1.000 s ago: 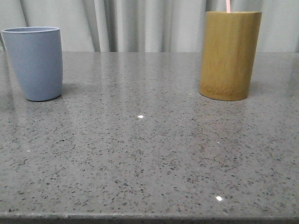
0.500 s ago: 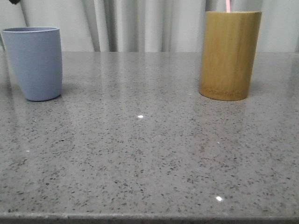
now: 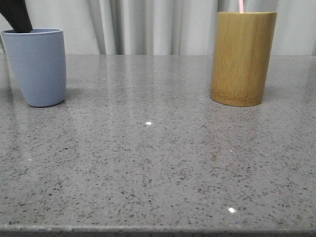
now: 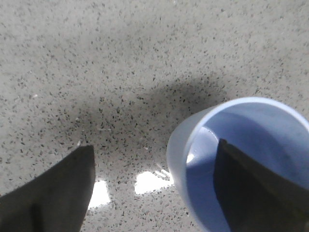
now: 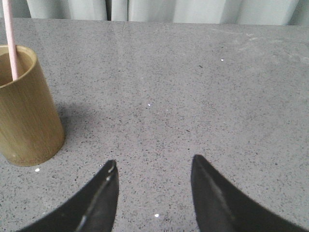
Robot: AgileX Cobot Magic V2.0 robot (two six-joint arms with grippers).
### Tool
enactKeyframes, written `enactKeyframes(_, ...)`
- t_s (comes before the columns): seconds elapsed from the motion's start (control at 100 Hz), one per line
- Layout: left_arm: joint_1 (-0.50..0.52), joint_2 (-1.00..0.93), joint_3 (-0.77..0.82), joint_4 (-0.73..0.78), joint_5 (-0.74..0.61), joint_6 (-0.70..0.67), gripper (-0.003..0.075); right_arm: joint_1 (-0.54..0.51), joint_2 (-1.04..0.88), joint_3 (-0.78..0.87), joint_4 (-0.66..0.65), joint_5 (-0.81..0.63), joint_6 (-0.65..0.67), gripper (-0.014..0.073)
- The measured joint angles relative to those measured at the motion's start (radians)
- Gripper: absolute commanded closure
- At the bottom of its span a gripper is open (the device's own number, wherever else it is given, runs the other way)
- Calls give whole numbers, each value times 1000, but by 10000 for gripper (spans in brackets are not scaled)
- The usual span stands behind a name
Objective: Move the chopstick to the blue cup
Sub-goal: 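Grasp the light blue cup rim with the left gripper and lift it, then carry the blue cup toward the bamboo cup and set it down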
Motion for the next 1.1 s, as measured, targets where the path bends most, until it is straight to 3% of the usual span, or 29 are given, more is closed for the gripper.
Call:
enactKeyframes(0.23,0,54,0,-26,14,0,350,0,0,0,0,0,0,225)
enactKeyframes(0.52,0,59,-2,-42,14,0,739,0,0,0,0,0,0,225)
enactKeyframes(0.83,-10,59,-49,-60,21,0,739,0,0,0,0,0,0,225)
enactKeyframes(1.1,-120,79,-129,-67,9,-17,739,0,0,0,0,0,0,225)
